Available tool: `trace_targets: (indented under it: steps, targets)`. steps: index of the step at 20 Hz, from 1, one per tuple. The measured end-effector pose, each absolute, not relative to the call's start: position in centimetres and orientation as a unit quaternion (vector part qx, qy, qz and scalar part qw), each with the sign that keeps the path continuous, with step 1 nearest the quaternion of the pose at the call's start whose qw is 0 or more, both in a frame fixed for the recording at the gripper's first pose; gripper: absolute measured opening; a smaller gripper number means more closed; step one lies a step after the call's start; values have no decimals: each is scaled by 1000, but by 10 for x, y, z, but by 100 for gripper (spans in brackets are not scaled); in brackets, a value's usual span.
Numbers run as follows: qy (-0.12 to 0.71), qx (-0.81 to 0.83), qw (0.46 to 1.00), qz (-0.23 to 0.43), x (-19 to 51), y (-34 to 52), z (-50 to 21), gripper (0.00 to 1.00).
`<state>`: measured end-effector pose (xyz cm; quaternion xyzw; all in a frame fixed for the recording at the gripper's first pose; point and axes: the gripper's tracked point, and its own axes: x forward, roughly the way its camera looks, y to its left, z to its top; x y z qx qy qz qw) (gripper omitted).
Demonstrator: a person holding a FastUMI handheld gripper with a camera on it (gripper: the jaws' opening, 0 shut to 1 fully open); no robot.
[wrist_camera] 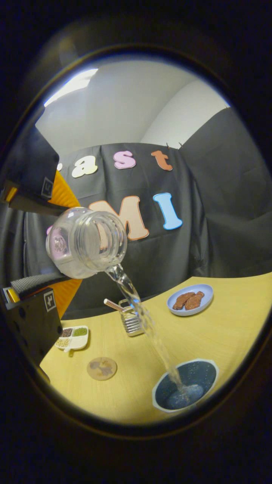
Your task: Take the bottle from table, then pour the juice into the cup, finally place the bottle on the coaster
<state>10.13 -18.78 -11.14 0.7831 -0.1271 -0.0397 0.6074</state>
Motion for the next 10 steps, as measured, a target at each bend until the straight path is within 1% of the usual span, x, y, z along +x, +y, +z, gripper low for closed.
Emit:
trace_targets:
  steps: [10]
  targets:
    - [-133, 794, 591, -45, 109, -190, -113, 72]
